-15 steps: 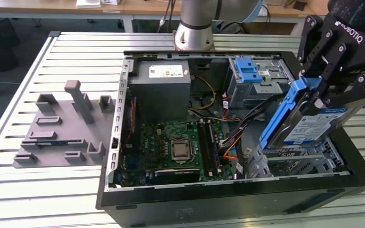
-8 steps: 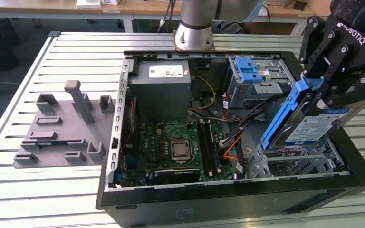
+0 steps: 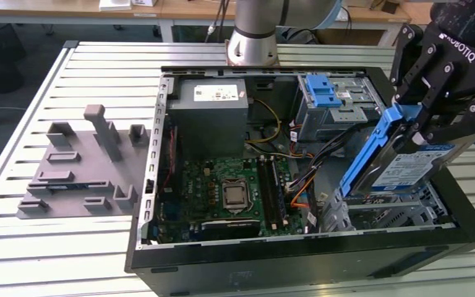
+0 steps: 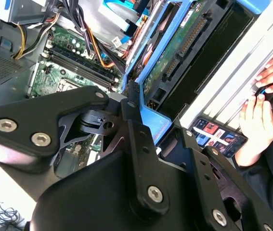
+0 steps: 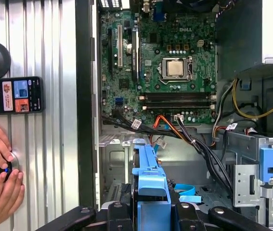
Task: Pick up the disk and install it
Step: 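Insert the disk into the insertion slot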
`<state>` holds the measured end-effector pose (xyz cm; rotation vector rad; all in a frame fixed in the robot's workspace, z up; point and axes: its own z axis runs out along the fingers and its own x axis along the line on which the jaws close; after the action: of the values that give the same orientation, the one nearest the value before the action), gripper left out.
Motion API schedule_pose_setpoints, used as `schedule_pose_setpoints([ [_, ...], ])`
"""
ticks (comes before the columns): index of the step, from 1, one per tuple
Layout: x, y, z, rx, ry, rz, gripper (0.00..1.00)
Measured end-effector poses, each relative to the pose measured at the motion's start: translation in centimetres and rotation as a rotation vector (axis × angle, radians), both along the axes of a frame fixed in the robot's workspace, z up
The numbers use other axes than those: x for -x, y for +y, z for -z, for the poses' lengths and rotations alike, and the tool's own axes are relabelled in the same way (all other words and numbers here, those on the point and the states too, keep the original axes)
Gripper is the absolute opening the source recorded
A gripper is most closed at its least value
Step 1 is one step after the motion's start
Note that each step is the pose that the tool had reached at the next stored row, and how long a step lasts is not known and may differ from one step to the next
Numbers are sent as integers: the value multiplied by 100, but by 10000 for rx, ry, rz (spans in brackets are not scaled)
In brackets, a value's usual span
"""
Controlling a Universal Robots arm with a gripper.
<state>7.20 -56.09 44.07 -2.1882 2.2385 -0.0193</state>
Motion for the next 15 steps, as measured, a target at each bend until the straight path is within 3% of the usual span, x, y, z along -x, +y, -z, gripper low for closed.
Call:
schedule_pose_setpoints([
  [15, -6, -26, 45, 2, 0, 0, 36],
])
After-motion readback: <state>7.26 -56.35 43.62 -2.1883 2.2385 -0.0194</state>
